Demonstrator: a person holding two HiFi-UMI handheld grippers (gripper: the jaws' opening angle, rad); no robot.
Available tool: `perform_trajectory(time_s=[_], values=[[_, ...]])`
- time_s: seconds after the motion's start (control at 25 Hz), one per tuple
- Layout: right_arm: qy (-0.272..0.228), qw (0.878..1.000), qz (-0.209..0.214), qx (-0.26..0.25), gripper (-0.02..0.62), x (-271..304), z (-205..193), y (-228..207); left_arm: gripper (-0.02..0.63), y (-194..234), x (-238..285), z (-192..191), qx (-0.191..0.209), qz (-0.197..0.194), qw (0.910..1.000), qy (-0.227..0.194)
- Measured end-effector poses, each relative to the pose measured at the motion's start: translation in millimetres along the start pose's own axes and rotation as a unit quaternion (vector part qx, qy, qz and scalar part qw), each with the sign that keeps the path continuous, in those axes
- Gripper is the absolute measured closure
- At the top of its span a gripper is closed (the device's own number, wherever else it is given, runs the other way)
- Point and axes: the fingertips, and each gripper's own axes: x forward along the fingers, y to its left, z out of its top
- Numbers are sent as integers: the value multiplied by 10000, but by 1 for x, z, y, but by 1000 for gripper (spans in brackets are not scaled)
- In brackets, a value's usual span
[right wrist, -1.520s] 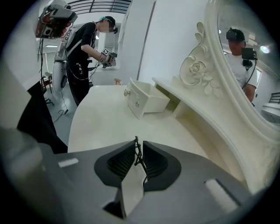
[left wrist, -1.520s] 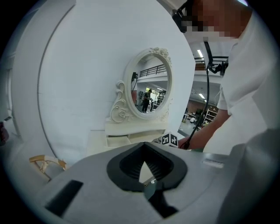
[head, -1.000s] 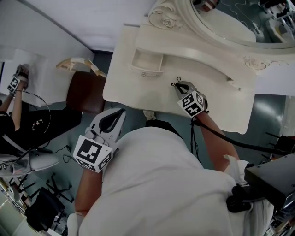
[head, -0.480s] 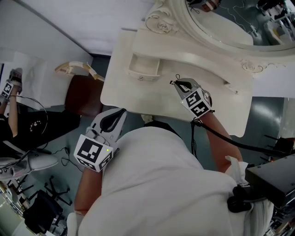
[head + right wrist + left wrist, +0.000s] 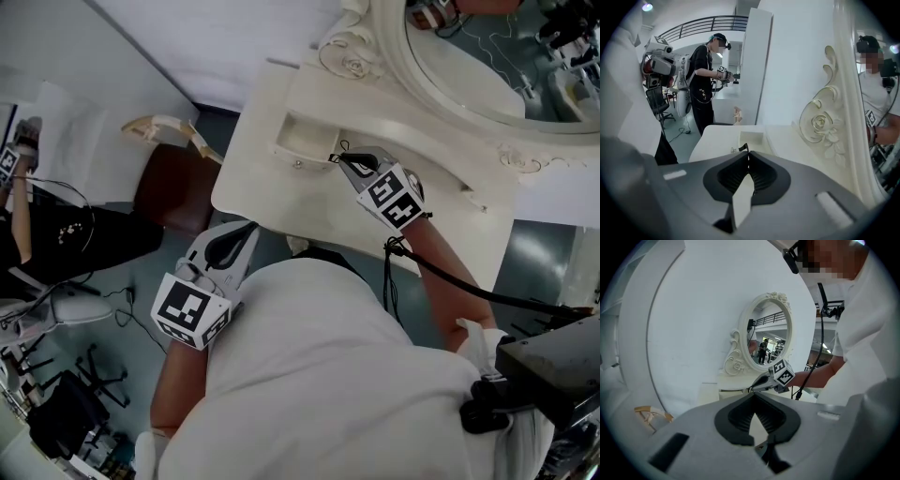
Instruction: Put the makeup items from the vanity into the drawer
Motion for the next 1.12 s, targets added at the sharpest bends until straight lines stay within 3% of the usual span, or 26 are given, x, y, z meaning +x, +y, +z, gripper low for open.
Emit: perform_trajectory(time_s=[0.2,0.56,1.12], values=[[82,9993,255,-270,581,33,19,0,604,14,-13,-3,-145,268,9995,-37],[260,9972,648,-273,581,92,34,-1,604,33,-29,-11,-361,675,9971,-38],[901,9911,944,-271,581,147,25,-3,604,51,-39,-19,-676,990,9928,-1]])
